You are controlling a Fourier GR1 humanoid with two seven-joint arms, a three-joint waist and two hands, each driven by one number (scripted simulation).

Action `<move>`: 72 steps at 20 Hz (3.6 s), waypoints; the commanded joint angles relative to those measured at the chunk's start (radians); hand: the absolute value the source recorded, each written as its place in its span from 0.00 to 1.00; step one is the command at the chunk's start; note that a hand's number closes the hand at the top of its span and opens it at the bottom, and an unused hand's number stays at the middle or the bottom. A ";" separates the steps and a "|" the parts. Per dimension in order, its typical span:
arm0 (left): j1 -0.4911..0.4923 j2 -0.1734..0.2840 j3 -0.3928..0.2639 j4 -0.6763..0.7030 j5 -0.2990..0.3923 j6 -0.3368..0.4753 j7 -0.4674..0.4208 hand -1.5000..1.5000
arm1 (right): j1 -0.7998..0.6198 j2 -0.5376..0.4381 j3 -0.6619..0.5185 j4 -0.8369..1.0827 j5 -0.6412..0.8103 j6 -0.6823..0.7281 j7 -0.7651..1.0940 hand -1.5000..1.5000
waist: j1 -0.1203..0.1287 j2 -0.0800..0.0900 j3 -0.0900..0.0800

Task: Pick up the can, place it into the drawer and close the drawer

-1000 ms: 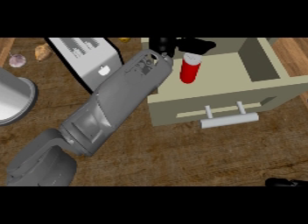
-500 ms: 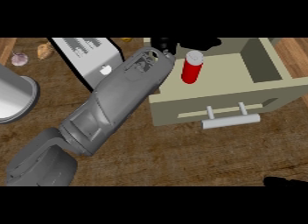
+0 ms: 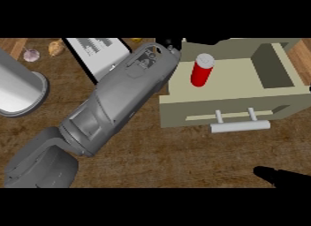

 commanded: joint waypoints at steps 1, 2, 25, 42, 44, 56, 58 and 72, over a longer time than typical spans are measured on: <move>0.008 0.000 0.006 -0.002 0.008 0.016 -0.034 0.00 | -0.030 -0.045 0.055 0.057 0.168 -0.016 -0.019 0.00 | 0.022 -0.003 0.000; -0.022 0.000 -0.023 -0.030 0.013 0.051 0.038 0.00 | -0.017 -0.059 0.082 0.071 0.220 -0.020 -0.048 0.00 | 0.021 -0.009 0.001; 0.117 0.249 -0.036 -0.385 -0.117 0.012 0.304 0.00 | -0.321 0.068 0.117 0.907 0.626 -0.488 -0.124 0.00 | 0.107 -0.025 0.000; 0.355 0.449 -0.043 -0.706 -0.160 -0.033 0.387 0.00 | -0.690 0.052 -0.038 1.464 0.716 -0.791 -0.165 0.00 | 0.147 -0.010 0.001; 0.385 0.482 -0.037 -0.747 -0.159 -0.036 0.417 0.00 | -0.787 0.050 -0.048 1.514 0.737 -0.768 -0.123 0.00 | 0.146 -0.014 0.000; 0.542 0.485 -0.044 -0.892 -0.210 -0.005 0.397 0.00 | -1.036 0.016 -0.132 1.843 0.757 -0.933 -0.131 0.00 | 0.167 0.005 0.002; 0.553 0.496 -0.041 -0.925 -0.219 0.001 0.411 0.00 | -1.047 0.022 -0.138 1.869 0.752 -0.960 -0.142 0.00 | 0.162 0.003 0.002; 0.629 0.542 -0.009 -0.967 -0.250 -0.046 0.378 0.00 | -1.204 -0.001 -0.234 1.946 0.660 -0.879 -0.230 0.00 | 0.167 0.014 0.003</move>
